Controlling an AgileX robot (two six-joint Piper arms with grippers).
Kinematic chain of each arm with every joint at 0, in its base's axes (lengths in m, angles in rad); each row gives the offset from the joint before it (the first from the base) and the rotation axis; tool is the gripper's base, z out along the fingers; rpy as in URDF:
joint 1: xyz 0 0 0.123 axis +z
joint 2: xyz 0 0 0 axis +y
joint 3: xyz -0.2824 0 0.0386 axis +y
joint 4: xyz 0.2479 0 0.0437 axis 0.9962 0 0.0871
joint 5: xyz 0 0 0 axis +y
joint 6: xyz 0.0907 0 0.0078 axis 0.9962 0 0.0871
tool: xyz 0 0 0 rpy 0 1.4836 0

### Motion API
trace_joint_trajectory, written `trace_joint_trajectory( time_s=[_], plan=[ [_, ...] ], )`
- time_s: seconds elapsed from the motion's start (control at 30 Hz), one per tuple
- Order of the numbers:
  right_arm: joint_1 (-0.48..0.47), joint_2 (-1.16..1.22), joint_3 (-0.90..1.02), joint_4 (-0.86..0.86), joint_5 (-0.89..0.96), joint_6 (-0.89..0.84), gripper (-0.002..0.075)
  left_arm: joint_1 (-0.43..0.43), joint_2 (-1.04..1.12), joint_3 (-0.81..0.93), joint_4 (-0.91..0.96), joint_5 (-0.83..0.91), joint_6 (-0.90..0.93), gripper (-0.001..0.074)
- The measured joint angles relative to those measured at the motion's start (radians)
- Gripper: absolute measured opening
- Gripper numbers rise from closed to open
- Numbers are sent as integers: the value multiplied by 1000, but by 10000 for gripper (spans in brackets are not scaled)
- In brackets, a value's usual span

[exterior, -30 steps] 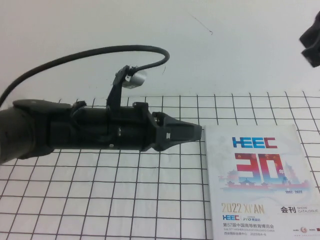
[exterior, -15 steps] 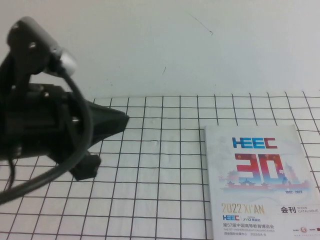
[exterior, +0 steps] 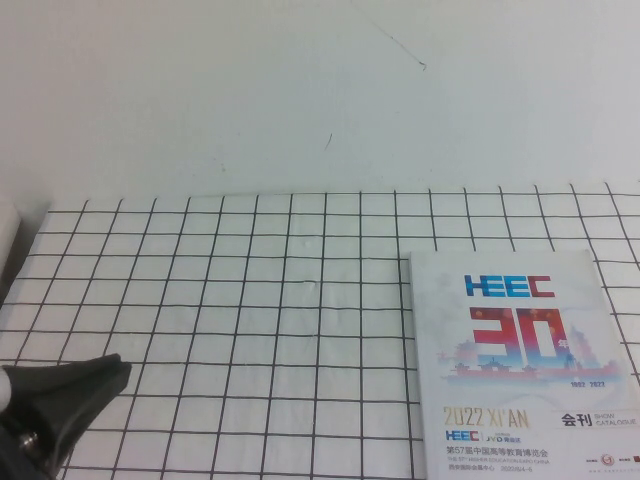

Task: Close book
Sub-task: 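Close the open booklet and leave it lying on the table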

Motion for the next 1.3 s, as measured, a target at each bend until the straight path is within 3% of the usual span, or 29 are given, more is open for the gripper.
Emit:
trace_joint_trajectory(
  time_s=[0.23,1.0,1.3],
  plan=[
    [0,0,94,-6,-9,7,-3,0,-44,80,8,-100,22,-4],
    [0,0,191,-6,-9,11,-3,0,-44,81,19,52,22,-4],
    [0,0,194,-6,-9,11,-3,24,-231,285,69,-234,24,-4]
  ],
)
